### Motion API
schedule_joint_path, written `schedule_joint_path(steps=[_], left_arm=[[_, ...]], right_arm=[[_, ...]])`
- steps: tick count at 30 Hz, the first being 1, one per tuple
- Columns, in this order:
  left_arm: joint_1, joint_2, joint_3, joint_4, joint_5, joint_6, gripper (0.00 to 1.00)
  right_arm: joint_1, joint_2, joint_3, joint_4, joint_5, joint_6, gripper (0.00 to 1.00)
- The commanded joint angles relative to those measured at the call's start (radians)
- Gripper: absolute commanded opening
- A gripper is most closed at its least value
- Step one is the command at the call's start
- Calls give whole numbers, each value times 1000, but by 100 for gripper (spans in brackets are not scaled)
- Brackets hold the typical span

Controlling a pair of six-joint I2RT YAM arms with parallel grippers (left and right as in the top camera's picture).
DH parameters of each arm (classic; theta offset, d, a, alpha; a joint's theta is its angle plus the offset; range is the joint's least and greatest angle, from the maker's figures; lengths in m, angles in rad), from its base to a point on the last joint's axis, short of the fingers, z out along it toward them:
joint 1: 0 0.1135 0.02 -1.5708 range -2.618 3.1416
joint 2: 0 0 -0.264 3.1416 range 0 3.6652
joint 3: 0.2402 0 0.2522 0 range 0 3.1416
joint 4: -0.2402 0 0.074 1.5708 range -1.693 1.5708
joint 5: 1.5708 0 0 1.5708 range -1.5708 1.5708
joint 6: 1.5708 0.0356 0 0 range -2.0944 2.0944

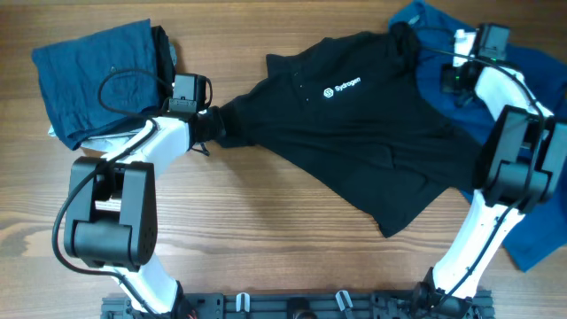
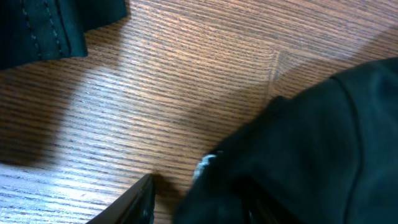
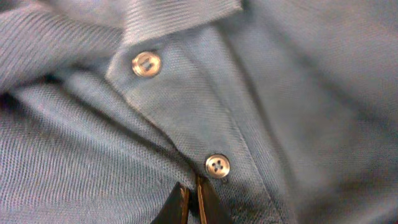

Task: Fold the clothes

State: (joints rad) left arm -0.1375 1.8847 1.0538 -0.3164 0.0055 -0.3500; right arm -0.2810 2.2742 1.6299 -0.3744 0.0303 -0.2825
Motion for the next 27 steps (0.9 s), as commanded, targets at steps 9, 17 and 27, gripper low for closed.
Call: schedule_joint_path(steps=[9, 17, 27], left_arm=[[5, 72, -51, -32, -7, 2, 30], [-51, 71, 44, 92, 240, 138, 61], [-318, 220, 152, 625, 138, 80, 73]], right_arm=[[-395, 56, -13, 188, 84, -66, 4], [-389, 56, -13, 179, -63, -46, 4], [-341, 56, -13, 156, -62, -38, 4]])
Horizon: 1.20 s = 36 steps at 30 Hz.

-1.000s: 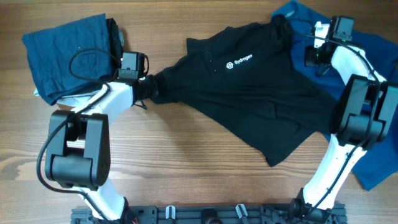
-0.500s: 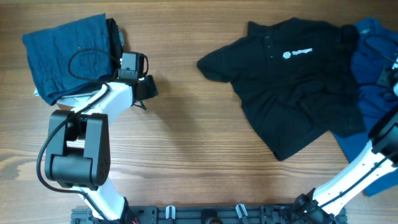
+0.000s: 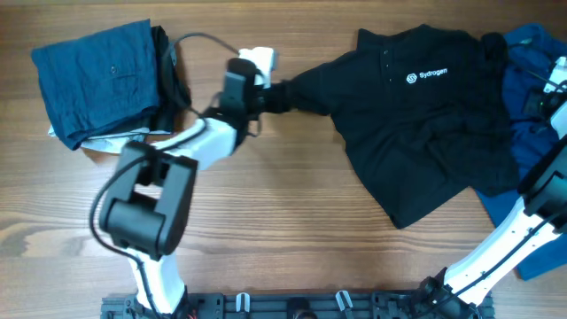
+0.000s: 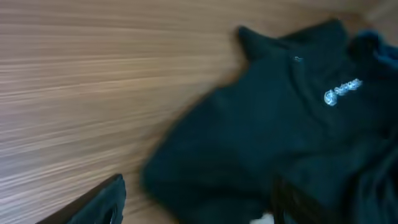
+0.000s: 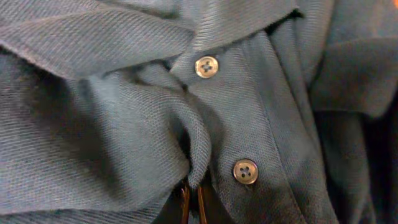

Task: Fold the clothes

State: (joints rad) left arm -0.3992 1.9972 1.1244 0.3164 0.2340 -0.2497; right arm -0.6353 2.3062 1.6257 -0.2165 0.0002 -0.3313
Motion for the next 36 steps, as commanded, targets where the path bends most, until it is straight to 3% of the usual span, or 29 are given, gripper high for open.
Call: schedule_joint_path(steps=[1, 4, 8, 13, 16, 19, 22, 30, 32, 36], left_arm=[[-63, 138, 128, -39, -90, -20, 73], [-65, 291, 388, -230, -90, -20, 68], [-64, 340, 496, -356, -132, -19, 66], [-64, 356, 495, -555, -292, 4, 26], [-64, 383, 495, -627, -292, 38, 18], [-57, 387, 495, -749, -394, 23, 6], [-28, 375, 505, -822, -393, -29, 4], [164, 374, 531, -1283, -397, -52, 4], [248, 374, 529, -1392, -397, -110, 4], [343, 374, 529, -1473, -396, -178, 4]], right_arm=[[14, 24, -8, -2, -32, 21, 4], [14, 24, -8, -5, -46, 24, 4], [14, 24, -8, -5, -55, 26, 4], [14, 24, -8, -1, -55, 47, 4], [14, 24, -8, -5, -55, 52, 4], [14, 24, -8, -4, -54, 54, 4], [14, 24, -8, -4, -55, 55, 4], [13, 24, -8, 3, -55, 55, 4], [13, 24, -8, 7, -54, 54, 4], [13, 24, -8, 18, -54, 55, 4]])
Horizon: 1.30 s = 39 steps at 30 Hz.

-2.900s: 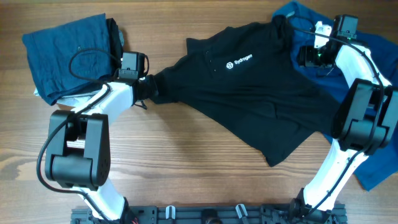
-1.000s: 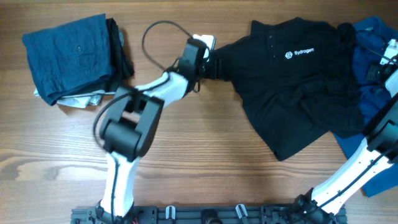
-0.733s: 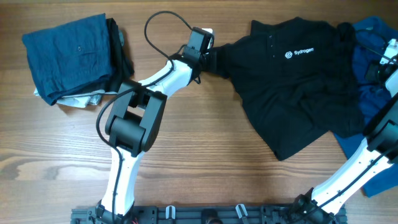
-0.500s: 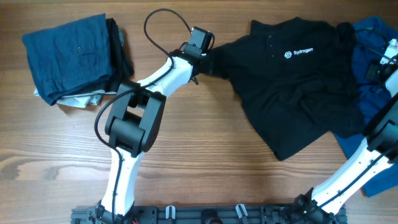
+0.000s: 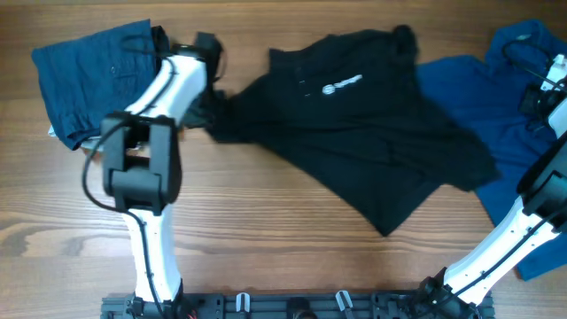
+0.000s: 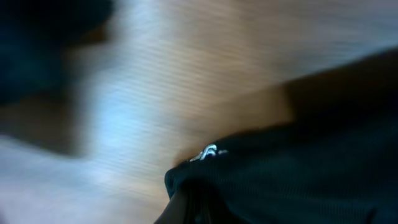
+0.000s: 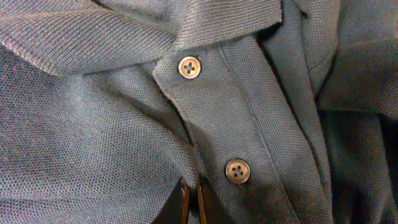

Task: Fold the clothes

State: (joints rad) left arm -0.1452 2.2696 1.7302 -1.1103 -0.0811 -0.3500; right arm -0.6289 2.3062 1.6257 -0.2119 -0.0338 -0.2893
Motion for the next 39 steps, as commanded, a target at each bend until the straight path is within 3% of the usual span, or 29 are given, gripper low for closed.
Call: schedule_joint_path(steps=[1, 3, 5, 8, 9, 10, 11, 13, 15, 17, 18, 19, 20, 21, 24, 29, 37, 39], left_arm=[[102, 102, -77, -53, -81, -78, 4], [113, 102, -77, -57, -81, -77, 4], [105, 98, -77, -49, -81, -77, 4], [67, 65, -64, -30, -81, -77, 4], [47, 42, -54, -27, -81, -77, 4], [25, 12, -44, -21, -81, -77, 4], [9, -12, -39, -16, -81, -77, 6], [-30, -84, -35, 18, -79, -78, 17], [-55, -132, -35, 58, -51, -78, 33], [-68, -149, -35, 95, -15, -77, 42], [-74, -151, -35, 125, 10, -77, 50], [-76, -151, -35, 146, 24, -77, 80], [-76, -151, -35, 155, 33, -77, 93], [-76, -151, -35, 160, 40, -77, 99], [-76, -151, -35, 161, 39, -77, 100], [-76, -150, -35, 161, 39, -77, 100], [-76, -150, -35, 161, 39, -77, 100], [-76, -150, -35, 161, 39, -77, 100]], right_arm=[[7, 24, -8, 14, -20, 13, 4], [7, 24, -8, 22, -20, 12, 5], [7, 15, 0, 29, -20, 13, 13], [14, -52, 43, 8, -21, 79, 33], [17, -102, 50, 5, -21, 100, 55], [21, -146, 50, 0, -23, 106, 62], [26, -183, 50, -11, -41, 106, 65], [42, -246, 50, -42, -158, 111, 67], [69, -263, 50, -97, -299, 164, 66], [103, -254, 50, -137, -396, 200, 54], [149, -235, 48, -172, -449, 213, 43], [201, -216, 48, -208, -461, 210, 27], [238, -201, 48, -227, -455, 203, 21], [272, -185, 48, -246, -436, 196, 14], [373, -125, 47, -310, -319, 187, 4], [450, -56, 35, -320, -261, 188, 4], [452, 26, 34, -340, -190, 212, 5], [445, 57, 33, -363, -62, 214, 10]])
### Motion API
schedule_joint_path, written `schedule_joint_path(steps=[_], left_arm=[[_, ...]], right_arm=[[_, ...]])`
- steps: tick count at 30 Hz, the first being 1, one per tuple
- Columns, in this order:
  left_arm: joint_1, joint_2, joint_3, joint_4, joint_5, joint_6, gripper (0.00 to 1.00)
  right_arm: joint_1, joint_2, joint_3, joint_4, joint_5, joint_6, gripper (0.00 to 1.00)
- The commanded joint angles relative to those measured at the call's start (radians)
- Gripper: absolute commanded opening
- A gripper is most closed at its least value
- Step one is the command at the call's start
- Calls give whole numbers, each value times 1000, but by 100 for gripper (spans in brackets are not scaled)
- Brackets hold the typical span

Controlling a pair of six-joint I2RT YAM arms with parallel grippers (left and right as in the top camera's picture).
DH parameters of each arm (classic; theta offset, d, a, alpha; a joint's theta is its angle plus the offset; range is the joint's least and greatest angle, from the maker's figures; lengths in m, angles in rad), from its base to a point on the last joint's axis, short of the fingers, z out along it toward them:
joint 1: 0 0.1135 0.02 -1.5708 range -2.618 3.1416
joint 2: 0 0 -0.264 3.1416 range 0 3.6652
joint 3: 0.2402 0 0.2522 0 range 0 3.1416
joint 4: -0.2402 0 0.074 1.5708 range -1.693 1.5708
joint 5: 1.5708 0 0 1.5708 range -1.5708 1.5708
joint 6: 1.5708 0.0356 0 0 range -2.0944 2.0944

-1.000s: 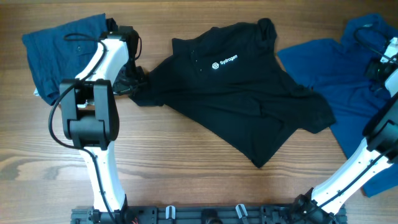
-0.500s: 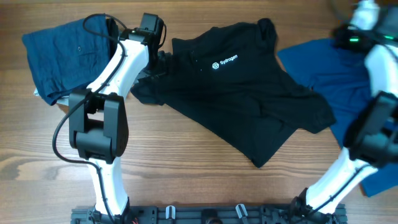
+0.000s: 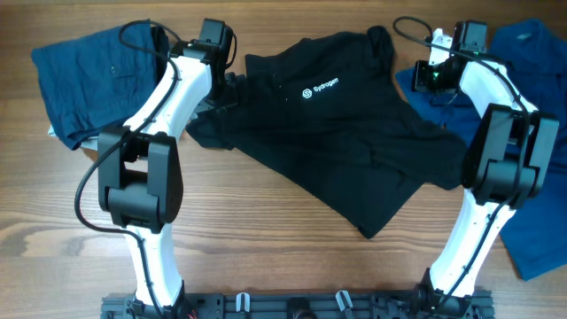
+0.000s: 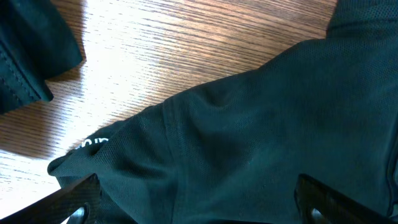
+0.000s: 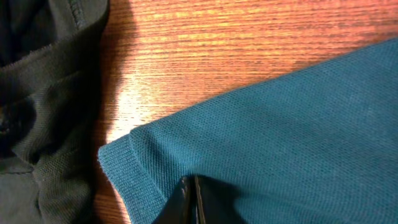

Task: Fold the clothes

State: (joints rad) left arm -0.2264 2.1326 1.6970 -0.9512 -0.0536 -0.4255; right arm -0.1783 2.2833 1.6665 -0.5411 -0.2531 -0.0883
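Observation:
A black polo shirt [image 3: 337,133] with a white chest logo lies spread across the middle of the table. My left gripper [image 3: 229,81] hovers over its left sleeve [image 4: 249,124]; the left wrist view shows the jaws [image 4: 196,199] wide open, the sleeve lying loose beneath them. A blue polo shirt [image 3: 532,44] lies at the right, partly under the black one. My right gripper [image 3: 434,75] is shut on the blue sleeve [image 5: 298,124] near its ribbed hem, fingertips pinched together [image 5: 191,186]. The black collar [image 5: 43,93] lies just beside it.
A folded dark blue garment [image 3: 89,75] sits on a pile at the back left, its dark edge [image 4: 31,56] close to my left gripper. More blue cloth hangs off the front right corner [image 3: 536,239]. Bare wooden table [image 3: 266,248] runs along the front.
My left gripper was shut on the black sleeve and is now open above it. My right gripper has moved left from the blue placket at the table's edge to the blue sleeve beside the black collar.
At first my left gripper held the black sleeve at the left and my right pinched the blue placket. Then the black shirt lay far right, later back at the left. Now the sleeve is let go and my right gripper holds the blue sleeve.

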Motion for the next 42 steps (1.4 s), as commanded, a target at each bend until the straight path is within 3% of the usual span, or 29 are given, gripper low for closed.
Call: schedule_joint_path(steps=[1, 4, 5, 11, 15, 18, 21, 23, 25, 28, 30, 33, 37, 42], left_arm=[[6, -13, -2, 2, 12, -2, 100], [6, -13, -2, 2, 12, -2, 100], [6, -13, -2, 2, 12, -2, 100], [6, -13, -2, 2, 12, -2, 100], [6, -13, -2, 2, 12, -2, 100], [6, -13, -2, 2, 12, -2, 100], [6, -13, -2, 2, 12, -2, 100], [6, -13, -2, 2, 11, -2, 100], [6, -13, -2, 2, 11, -2, 100], [6, -13, -2, 2, 12, -2, 100], [6, -13, -2, 2, 11, -2, 100], [6, -13, -2, 2, 12, -2, 100], [6, -13, -2, 2, 11, -2, 100], [6, -13, -2, 2, 11, -2, 100]], right_arm=[[-14, 88, -8, -44, 267, 13, 10], [-66, 100, -8, -32, 495, 12, 11], [-111, 100, -8, -5, 499, 9, 18], [-364, 99, -7, 144, 354, -76, 25], [-415, 95, 64, 134, 266, -119, 31], [-406, 74, 188, 58, 153, -115, 42], [-382, 14, 319, -35, 101, -60, 64], [-365, -64, 375, -156, 49, -10, 70], [-362, -137, 378, -318, -7, 107, 65], [-360, -170, 377, -568, -39, 198, 38], [-351, -169, 351, -689, -32, 211, 4], [-350, -169, 259, -763, 26, 246, 4], [-348, -169, 63, -724, 72, 343, 4], [-353, -169, -221, -511, 145, 386, 4]])
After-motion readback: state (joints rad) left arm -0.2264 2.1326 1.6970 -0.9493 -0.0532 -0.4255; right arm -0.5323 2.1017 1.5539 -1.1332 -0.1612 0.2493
